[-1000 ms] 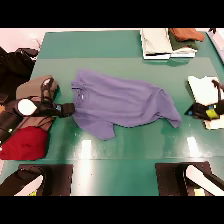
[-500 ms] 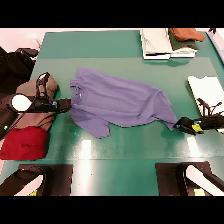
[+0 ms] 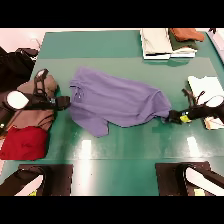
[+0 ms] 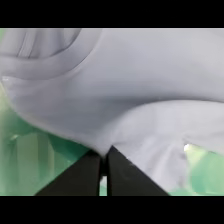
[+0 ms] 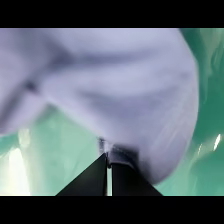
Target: Fold the shirts.
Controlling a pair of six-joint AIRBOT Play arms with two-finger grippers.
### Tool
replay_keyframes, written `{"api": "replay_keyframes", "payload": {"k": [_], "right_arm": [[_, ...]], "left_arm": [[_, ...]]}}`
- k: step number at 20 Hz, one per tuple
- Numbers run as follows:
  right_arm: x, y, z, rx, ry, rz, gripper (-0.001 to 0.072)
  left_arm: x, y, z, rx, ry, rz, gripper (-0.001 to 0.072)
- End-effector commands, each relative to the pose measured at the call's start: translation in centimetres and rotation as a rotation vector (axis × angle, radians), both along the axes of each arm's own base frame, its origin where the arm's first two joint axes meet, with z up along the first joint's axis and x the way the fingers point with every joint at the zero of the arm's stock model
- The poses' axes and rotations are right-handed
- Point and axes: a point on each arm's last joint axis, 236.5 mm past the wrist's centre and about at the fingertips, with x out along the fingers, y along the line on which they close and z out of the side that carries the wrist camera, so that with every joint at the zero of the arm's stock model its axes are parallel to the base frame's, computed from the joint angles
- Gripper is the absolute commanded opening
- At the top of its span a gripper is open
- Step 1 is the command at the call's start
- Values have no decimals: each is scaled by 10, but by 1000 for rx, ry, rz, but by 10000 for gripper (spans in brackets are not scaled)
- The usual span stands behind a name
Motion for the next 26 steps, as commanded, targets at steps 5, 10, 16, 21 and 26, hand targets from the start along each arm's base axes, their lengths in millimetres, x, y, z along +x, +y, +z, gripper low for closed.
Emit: {"api": "replay_keyframes", "payload": {"k": [5, 10, 16, 21, 26], "right_arm": [[47, -39, 310, -220, -804, -60, 20], [-8, -62, 473, -440, -1162, -168, 19], [-8, -50, 501, -442, -1154, -98, 17], [56, -53, 441, -391, -917, -36, 17], [133, -60, 266, -433, -454, 75, 17]], "left_arm": [[-21, 24, 308, 34, -704, -2, 25], [-129, 48, 489, -7, -1167, 46, 24], [-127, 76, 489, 123, -1152, 126, 24], [8, 66, 345, 254, -708, 81, 24], [120, 50, 155, 226, -277, 73, 24]]}}
